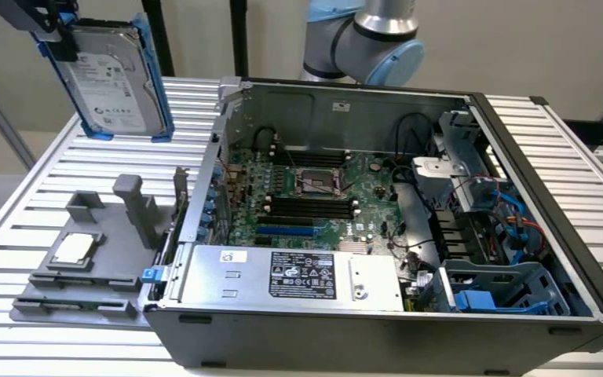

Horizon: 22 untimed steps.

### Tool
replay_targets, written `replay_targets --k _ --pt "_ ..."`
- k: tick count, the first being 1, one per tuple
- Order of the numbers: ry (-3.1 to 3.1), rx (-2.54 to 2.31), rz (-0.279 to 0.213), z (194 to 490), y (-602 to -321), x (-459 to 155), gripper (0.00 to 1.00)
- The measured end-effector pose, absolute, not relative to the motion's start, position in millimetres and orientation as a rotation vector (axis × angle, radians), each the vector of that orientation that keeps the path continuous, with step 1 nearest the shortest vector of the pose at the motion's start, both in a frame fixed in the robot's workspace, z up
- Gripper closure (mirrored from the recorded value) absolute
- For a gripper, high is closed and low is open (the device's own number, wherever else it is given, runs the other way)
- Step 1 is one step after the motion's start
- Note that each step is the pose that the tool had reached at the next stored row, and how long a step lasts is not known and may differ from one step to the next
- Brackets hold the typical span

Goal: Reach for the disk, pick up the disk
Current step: 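Pick up the disk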

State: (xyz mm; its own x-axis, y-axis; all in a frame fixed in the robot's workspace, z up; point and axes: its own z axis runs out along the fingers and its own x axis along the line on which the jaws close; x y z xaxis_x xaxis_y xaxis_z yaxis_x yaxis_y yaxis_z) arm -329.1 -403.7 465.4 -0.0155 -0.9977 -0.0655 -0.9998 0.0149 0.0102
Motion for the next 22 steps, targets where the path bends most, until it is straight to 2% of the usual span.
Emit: replay_targets --k 12,22 --pt "2.2 -2.166 0.106 492.6 -414.1 -278.1 0.67" --pt "2.198 -2.165 0.112 495.8 -426.8 -235.4 0.67"
